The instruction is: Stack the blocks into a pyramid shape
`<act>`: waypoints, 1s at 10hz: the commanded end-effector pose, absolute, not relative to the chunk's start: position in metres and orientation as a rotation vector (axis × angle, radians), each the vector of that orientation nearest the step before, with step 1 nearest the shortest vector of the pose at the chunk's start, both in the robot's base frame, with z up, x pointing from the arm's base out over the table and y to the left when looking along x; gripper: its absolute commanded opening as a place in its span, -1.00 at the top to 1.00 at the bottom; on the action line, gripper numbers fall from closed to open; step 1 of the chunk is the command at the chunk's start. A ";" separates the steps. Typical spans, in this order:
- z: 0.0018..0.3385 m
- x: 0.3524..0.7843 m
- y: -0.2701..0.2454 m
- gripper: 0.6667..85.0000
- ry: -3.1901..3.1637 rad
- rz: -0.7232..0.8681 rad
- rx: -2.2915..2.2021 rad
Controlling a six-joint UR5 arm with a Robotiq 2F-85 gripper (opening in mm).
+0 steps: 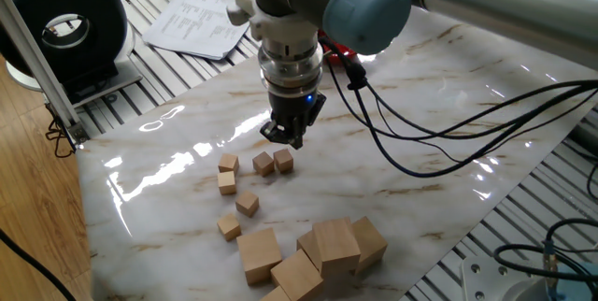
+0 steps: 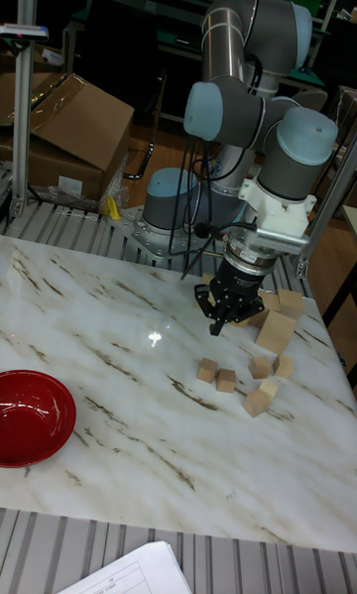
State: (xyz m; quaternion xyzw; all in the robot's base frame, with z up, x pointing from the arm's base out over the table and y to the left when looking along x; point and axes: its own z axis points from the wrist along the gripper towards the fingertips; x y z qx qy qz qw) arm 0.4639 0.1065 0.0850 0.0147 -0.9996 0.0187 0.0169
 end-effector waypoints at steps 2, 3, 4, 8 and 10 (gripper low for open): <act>0.081 0.467 0.116 0.99 -3.089 -0.003 -0.049; 0.078 0.471 0.122 0.99 -3.088 -0.040 -0.074; 0.075 0.476 0.123 0.99 -3.088 -0.042 -0.072; 0.073 0.491 0.126 0.99 -3.104 -0.019 -0.073; 0.071 0.496 0.119 0.99 -3.101 -0.014 -0.075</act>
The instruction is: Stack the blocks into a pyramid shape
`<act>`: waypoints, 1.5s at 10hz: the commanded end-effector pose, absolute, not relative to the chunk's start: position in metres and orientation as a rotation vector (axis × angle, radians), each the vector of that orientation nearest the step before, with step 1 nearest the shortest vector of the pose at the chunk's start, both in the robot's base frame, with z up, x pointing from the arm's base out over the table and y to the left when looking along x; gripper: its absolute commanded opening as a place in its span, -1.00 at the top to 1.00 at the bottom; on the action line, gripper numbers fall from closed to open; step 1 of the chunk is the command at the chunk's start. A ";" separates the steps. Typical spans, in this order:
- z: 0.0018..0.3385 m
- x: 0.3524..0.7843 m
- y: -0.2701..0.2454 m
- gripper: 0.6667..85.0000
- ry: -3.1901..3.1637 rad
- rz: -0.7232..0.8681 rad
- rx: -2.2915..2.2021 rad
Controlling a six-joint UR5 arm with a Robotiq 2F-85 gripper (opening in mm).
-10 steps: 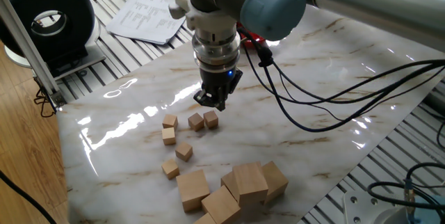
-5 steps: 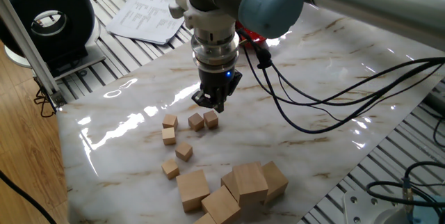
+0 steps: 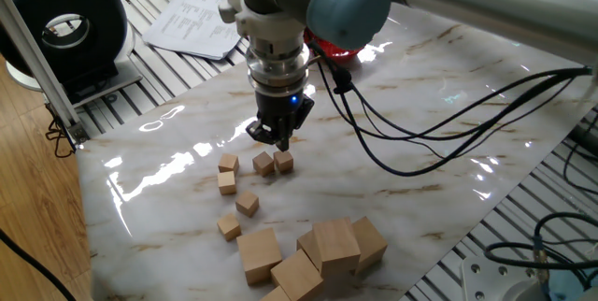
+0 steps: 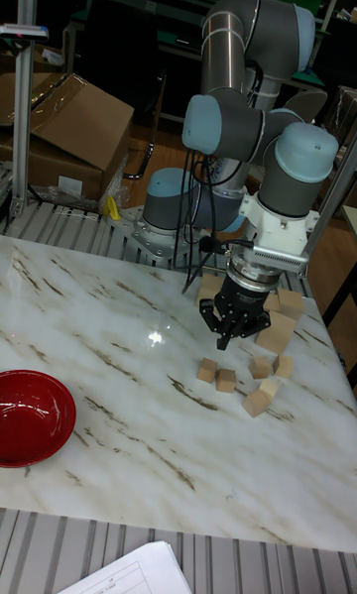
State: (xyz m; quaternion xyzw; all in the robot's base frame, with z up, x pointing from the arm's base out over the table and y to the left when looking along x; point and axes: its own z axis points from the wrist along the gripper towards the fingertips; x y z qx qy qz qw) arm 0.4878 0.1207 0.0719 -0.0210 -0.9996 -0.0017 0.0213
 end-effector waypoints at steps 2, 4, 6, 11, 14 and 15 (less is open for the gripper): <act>0.065 0.505 0.116 0.99 -3.103 -0.009 -0.097; 0.057 0.514 0.121 0.99 -3.101 -0.048 -0.179; 0.052 0.517 0.124 0.99 -3.092 -0.085 -0.247; 0.049 0.506 0.127 0.84 -3.034 -0.128 -0.319; 0.048 0.509 0.123 0.54 -3.052 -0.109 -0.266; 0.048 0.501 0.121 0.38 -3.025 -0.096 -0.227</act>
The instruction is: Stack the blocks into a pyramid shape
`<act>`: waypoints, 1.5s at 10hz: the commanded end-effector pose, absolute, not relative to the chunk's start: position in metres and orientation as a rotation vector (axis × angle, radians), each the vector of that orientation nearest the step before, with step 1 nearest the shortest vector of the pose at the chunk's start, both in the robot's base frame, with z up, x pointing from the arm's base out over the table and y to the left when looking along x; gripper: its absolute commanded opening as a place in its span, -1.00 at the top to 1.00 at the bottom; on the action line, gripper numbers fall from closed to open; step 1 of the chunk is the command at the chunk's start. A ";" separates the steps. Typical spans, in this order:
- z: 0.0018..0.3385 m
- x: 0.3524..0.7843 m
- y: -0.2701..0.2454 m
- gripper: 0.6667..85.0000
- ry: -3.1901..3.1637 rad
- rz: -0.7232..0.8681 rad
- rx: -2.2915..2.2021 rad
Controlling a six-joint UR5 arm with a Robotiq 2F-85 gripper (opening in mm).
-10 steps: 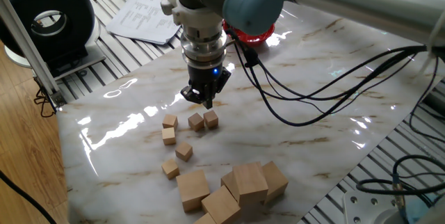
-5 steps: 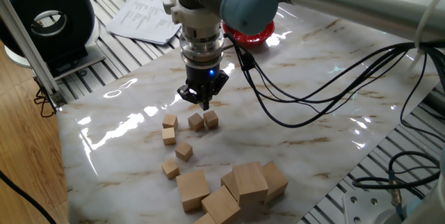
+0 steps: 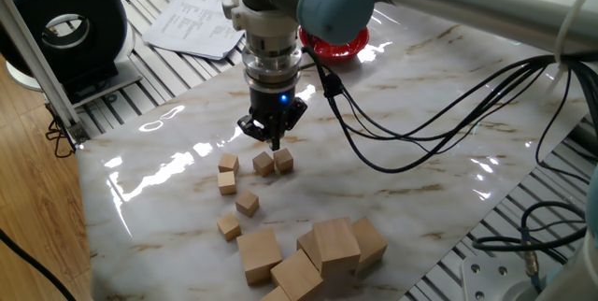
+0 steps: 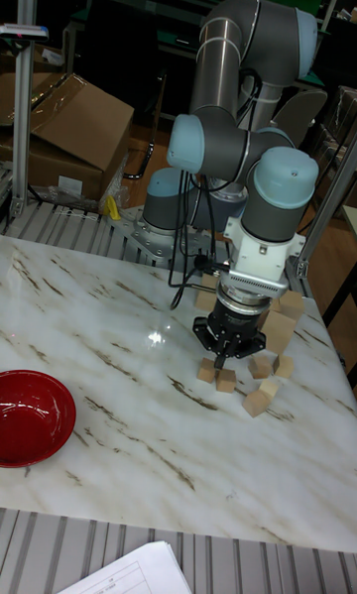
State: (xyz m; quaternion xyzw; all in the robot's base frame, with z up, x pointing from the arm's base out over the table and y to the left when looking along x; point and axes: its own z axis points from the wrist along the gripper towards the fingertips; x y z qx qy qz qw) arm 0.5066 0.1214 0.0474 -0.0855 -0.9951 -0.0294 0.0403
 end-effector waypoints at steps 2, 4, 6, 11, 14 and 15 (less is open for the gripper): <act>0.048 0.504 0.118 0.30 -3.040 -0.078 -0.209; 0.048 0.506 0.117 0.19 -3.050 -0.076 -0.186; 0.047 0.510 0.114 0.15 -3.065 -0.061 -0.176; 0.046 0.516 0.110 -0.23 -3.089 -0.041 -0.133; 0.046 0.512 0.113 -0.42 -3.077 -0.053 -0.107; 0.046 0.513 0.112 -0.45 -3.082 -0.048 -0.095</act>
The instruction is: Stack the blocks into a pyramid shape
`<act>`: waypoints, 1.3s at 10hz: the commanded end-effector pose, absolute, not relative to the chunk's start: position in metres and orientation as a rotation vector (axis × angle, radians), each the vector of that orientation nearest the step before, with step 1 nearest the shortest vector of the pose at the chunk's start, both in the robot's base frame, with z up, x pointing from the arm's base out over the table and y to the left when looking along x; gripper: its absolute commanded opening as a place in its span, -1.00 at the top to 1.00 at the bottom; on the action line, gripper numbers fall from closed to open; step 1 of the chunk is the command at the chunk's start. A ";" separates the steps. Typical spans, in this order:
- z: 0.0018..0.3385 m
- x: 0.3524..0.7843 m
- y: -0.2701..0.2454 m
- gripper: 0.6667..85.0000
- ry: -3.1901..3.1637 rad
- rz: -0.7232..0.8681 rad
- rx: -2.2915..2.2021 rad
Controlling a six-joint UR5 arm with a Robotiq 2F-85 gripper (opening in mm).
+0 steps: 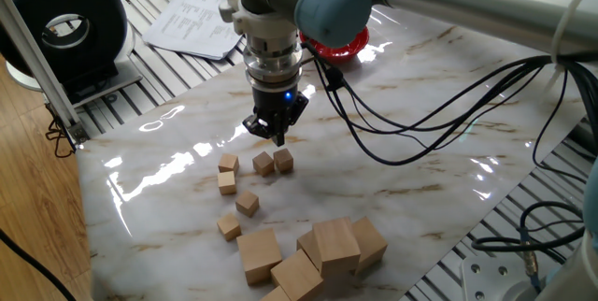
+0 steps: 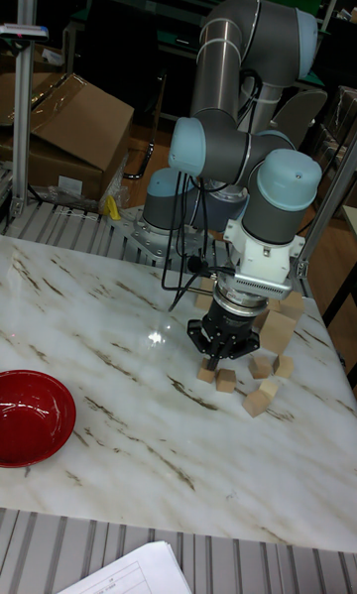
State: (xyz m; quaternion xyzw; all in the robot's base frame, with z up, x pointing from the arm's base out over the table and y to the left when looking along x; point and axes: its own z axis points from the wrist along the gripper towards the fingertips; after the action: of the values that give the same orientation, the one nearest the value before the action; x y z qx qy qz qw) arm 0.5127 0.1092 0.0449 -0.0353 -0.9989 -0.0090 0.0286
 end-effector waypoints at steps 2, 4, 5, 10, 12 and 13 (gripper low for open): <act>0.046 0.515 0.115 -0.72 -3.089 -0.066 -0.059; 0.047 0.510 0.117 -0.97 -3.073 -0.076 -0.018; 0.047 0.509 0.117 -1.00 -3.066 -0.079 -0.006; 0.045 0.510 0.111 -0.88 -3.064 -0.046 -0.015; 0.043 0.517 0.105 -0.52 -3.089 -0.010 -0.047; 0.043 0.521 0.105 -0.38 -3.102 -0.005 -0.071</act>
State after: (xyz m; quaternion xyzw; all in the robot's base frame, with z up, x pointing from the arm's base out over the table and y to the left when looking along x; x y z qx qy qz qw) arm 0.5129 0.1072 0.0430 -0.0088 -0.9995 -0.0050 0.0312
